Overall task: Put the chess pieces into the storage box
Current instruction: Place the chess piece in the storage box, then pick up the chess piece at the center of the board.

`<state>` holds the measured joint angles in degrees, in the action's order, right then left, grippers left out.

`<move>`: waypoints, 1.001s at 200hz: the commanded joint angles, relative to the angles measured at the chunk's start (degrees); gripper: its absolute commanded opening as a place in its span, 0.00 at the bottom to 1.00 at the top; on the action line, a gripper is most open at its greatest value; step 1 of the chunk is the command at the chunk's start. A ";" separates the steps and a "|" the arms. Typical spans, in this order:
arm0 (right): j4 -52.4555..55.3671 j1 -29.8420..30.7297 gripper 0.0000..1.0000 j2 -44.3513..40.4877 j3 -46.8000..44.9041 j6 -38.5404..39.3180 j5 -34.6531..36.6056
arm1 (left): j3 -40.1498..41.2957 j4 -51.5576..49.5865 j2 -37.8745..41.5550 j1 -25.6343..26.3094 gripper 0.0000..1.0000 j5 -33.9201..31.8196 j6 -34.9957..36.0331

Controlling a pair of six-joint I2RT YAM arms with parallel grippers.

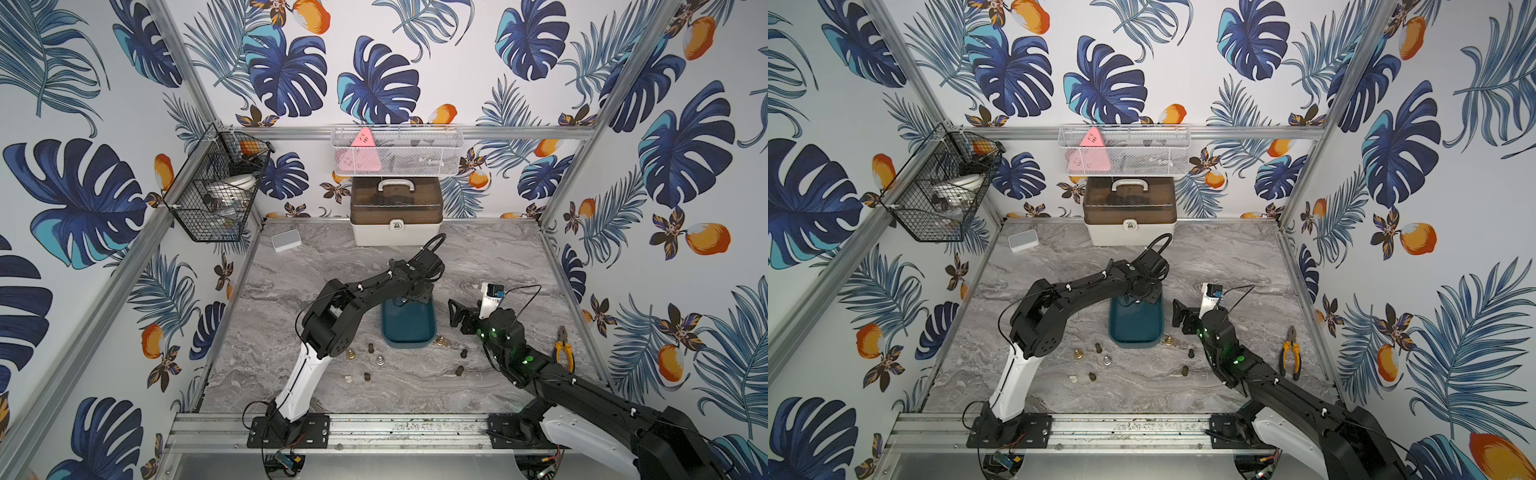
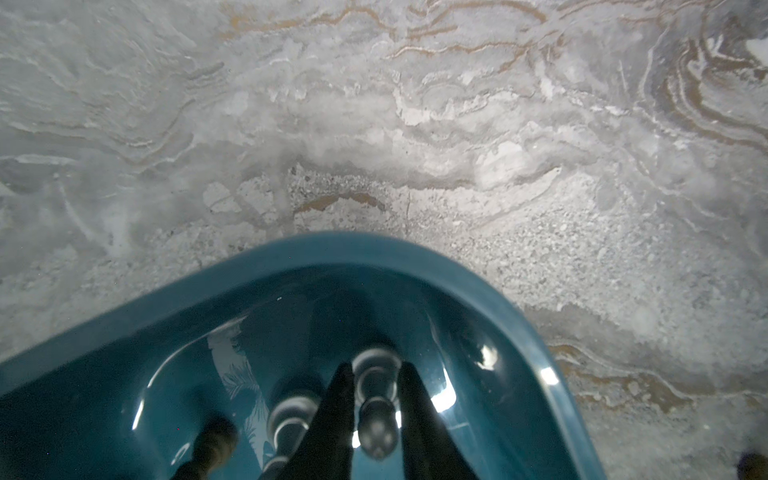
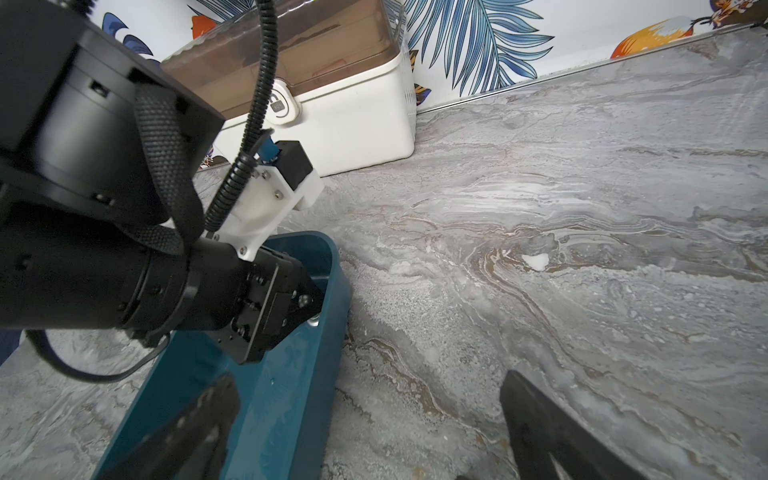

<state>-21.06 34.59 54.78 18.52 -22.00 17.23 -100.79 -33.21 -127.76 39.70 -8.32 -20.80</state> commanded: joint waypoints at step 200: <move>-5.57 5.62 0.89 5.15 5.96 13.77 -31.18 | 32.67 -9.22 49.02 -11.51 0.40 8.05 -4.00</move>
<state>-24.38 37.23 59.07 23.29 -12.16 -6.15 -72.82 -36.71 -83.81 31.64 -1.34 -23.73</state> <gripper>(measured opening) 0.887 0.402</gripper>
